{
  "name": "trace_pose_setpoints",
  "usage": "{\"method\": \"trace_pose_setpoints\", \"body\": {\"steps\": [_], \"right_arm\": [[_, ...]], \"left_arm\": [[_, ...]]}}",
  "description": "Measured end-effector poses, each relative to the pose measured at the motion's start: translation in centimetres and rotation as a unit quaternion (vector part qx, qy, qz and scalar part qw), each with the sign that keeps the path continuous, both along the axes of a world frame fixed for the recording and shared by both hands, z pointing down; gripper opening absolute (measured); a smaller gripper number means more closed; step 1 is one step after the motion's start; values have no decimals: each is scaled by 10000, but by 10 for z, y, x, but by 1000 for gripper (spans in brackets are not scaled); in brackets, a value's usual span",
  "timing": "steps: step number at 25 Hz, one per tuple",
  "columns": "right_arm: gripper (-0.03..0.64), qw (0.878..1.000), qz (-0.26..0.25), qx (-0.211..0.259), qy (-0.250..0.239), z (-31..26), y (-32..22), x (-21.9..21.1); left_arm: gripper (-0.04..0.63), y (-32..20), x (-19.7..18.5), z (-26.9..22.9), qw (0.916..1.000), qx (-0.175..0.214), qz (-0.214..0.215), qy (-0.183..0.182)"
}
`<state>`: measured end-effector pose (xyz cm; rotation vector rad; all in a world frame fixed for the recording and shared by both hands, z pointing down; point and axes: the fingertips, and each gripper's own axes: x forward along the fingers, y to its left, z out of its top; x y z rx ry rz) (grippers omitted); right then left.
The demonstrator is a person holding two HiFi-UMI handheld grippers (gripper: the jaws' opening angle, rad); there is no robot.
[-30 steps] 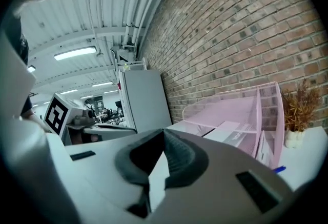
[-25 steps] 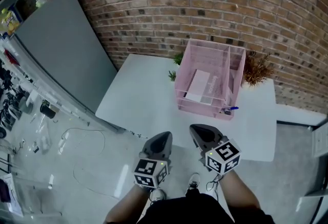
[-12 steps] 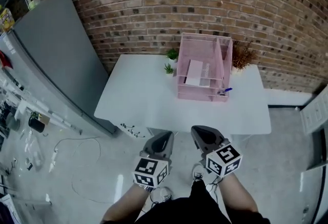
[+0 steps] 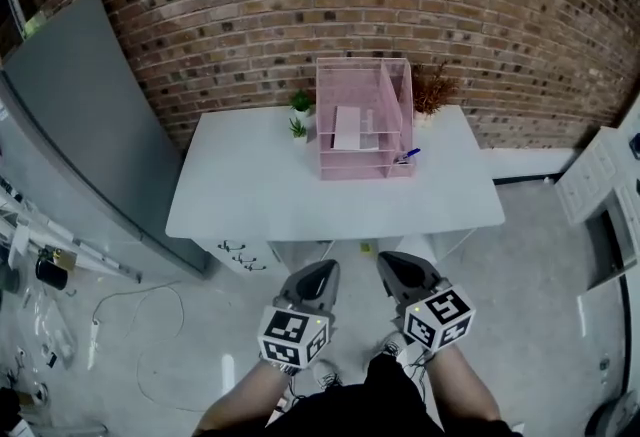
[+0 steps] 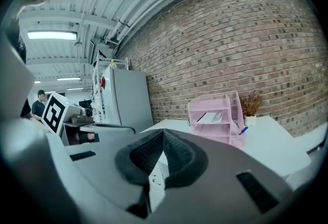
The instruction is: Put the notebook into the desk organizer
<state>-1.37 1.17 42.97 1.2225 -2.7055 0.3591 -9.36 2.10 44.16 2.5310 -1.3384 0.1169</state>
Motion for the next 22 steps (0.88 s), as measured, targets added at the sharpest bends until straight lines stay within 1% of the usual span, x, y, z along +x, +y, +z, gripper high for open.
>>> {"method": "trace_pose_setpoints", "body": {"steps": [9, 22], "right_arm": [[3, 10000, -10, 34, 31, -4, 5, -3], [3, 10000, -22, 17, -20, -4, 11, -7]], "left_arm": [[6, 3, -6, -6, 9999, 51, -44, 90], [6, 9, -8, -7, 10000, 34, -54, 36]]}}
